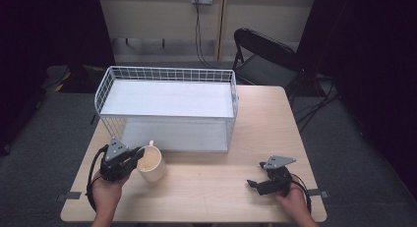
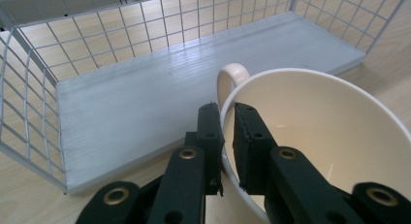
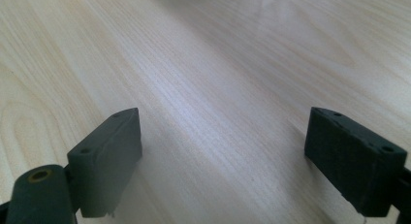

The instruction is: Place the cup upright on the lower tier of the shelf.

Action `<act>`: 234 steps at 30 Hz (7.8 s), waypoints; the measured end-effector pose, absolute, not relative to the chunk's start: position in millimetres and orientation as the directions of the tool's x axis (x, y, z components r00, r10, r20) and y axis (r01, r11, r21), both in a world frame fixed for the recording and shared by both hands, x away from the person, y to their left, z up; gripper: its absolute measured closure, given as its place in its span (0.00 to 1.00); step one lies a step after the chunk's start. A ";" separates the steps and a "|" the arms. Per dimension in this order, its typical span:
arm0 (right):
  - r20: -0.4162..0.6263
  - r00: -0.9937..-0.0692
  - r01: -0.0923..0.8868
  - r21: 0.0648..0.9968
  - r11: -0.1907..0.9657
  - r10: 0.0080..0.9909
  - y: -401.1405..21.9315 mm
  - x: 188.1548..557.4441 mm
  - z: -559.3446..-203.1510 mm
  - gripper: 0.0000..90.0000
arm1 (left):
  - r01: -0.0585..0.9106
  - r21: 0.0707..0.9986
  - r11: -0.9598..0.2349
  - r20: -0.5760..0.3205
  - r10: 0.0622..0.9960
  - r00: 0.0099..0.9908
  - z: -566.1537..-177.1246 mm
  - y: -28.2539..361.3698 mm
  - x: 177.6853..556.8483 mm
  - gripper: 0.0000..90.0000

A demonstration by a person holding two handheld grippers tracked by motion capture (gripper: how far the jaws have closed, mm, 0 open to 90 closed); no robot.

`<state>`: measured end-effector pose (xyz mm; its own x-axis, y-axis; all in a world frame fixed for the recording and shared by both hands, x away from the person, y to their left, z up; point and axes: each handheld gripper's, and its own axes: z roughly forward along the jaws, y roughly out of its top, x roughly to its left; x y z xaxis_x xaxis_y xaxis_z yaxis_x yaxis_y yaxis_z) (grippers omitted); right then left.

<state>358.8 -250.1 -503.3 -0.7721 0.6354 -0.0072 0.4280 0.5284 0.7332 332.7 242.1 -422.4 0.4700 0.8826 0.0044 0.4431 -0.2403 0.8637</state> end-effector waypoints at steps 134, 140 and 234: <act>-0.008 -0.771 0.429 0.733 0.528 0.637 -250.4 358.2 -503.2 0.14 | 0.404 0.907 -0.120 0.007 0.963 0.269 -430.9 196.4 396.3 0.51; -0.008 -0.771 0.429 0.733 0.528 0.637 -250.4 358.2 -503.2 0.14 | 0.405 0.906 -0.125 -0.008 0.951 0.310 -425.5 197.6 390.1 0.41; -0.008 -0.771 0.429 0.733 0.529 0.637 -250.4 358.2 -503.2 0.14 | 0.437 0.887 -0.149 -0.019 0.934 0.358 -449.7 188.9 370.9 0.63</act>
